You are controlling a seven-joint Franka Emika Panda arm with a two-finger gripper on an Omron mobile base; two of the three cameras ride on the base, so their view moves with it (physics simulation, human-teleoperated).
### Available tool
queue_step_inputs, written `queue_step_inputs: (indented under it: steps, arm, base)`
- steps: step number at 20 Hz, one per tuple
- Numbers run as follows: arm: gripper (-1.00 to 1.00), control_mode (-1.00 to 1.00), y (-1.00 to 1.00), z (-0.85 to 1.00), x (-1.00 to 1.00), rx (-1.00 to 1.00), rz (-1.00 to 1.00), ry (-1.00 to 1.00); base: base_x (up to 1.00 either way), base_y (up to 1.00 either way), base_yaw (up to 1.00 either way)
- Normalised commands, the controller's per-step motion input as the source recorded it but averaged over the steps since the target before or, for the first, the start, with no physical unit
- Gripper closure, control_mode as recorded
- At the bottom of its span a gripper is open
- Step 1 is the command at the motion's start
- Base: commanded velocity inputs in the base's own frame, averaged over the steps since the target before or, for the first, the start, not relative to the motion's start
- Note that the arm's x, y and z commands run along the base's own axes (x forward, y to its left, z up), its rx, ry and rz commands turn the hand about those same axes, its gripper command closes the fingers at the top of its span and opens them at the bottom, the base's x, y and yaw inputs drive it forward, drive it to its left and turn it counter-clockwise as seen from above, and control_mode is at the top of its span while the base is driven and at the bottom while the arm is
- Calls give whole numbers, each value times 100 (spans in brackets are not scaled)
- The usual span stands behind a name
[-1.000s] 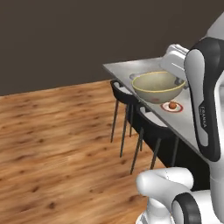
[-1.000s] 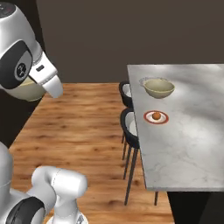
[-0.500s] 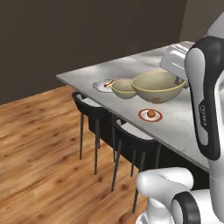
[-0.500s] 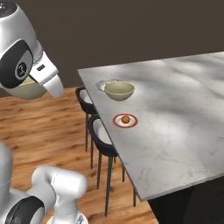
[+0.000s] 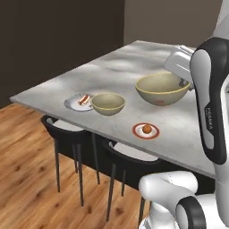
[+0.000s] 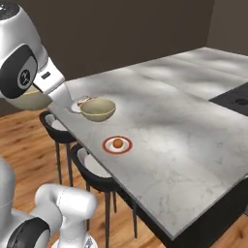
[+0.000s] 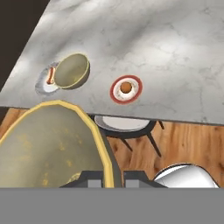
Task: Take the smaller bowl and place it next to the appetizer plate on the dining counter , and place the larger bowl next to the plate with cooked food.
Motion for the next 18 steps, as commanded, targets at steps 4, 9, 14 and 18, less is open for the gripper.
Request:
queue_step_inputs:
  steps: [4, 9, 14, 18]
  arm:
    - [100, 100, 0, 0, 0, 0, 0, 0]
    - [100, 100, 0, 0, 0, 0, 0, 0]
    - [100, 100, 0, 0, 0, 0, 0, 0]
    - [100, -100, 0, -9, 0, 0, -16, 0]
  base:
    - [61, 52, -54]
    - [44, 30, -53]
    - [23, 3, -47]
    - [0, 0, -19]
